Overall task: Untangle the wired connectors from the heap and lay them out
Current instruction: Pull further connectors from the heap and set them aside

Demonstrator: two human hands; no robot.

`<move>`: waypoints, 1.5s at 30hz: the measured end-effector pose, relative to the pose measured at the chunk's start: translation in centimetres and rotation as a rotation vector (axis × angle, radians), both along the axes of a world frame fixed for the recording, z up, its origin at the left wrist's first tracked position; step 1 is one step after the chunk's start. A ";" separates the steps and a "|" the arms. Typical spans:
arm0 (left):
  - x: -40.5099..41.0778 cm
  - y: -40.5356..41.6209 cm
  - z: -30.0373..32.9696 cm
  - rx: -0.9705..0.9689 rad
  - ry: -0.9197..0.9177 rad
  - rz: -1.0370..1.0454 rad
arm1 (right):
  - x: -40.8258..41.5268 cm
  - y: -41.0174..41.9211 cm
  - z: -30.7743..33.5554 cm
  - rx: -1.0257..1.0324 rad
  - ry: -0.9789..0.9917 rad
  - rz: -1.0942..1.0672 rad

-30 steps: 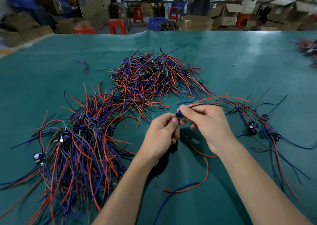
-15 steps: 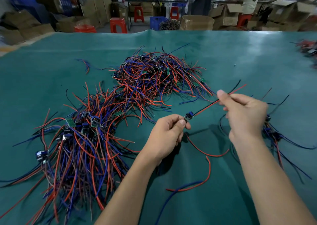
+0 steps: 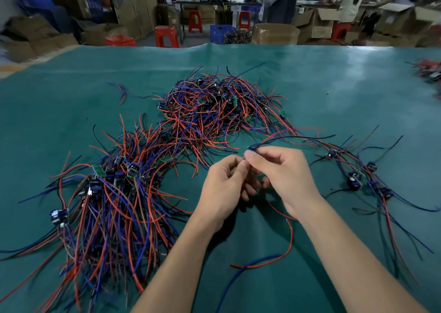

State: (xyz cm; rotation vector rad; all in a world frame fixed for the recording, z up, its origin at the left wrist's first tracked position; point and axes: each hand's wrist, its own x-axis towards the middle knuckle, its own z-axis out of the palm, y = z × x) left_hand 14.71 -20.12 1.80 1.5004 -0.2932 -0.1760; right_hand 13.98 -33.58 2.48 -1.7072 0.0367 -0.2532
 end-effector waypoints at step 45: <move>0.1 -0.1 -0.4 0.028 0.075 0.008 | 11.0 0.0 4.6 -0.806 0.184 -0.375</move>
